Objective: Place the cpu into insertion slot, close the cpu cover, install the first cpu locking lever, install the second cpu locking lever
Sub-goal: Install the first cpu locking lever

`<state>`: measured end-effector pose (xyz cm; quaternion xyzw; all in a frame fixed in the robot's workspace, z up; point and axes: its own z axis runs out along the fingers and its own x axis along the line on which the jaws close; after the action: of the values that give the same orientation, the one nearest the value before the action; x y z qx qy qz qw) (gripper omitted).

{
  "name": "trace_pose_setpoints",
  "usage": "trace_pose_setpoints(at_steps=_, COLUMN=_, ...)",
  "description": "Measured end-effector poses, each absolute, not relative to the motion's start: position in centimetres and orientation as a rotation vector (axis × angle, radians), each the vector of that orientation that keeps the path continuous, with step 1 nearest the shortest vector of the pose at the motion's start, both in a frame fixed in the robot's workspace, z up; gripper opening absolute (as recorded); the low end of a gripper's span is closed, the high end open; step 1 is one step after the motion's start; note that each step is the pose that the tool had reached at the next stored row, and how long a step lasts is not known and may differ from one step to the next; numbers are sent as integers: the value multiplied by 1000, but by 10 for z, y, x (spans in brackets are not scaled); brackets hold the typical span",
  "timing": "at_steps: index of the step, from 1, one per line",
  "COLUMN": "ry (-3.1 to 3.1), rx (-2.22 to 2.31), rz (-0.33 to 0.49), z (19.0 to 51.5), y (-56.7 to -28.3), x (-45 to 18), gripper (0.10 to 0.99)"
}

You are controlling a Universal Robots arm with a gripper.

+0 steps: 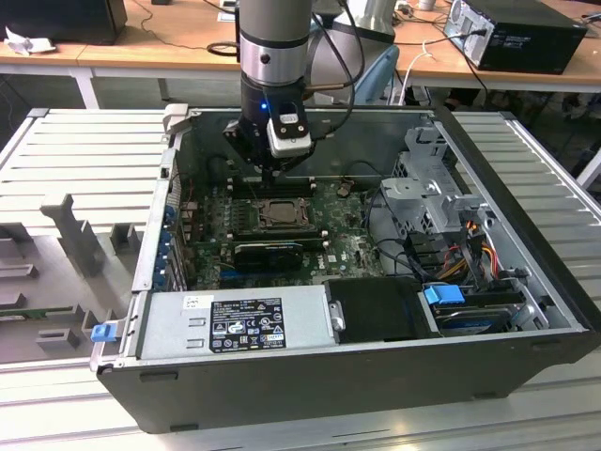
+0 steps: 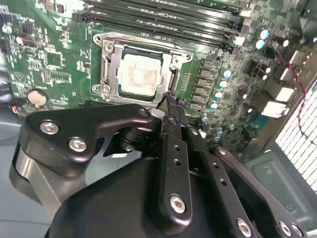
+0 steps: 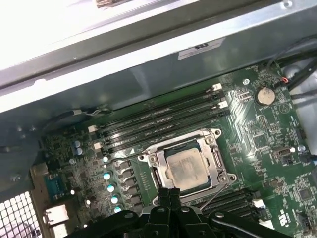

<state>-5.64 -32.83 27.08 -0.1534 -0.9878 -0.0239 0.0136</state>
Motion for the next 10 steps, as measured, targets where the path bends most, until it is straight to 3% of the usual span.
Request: trace_pose_setpoints(at_steps=10, ry=-3105, rx=-167, rz=-70, z=270, y=-328, x=-56, gripper=106)
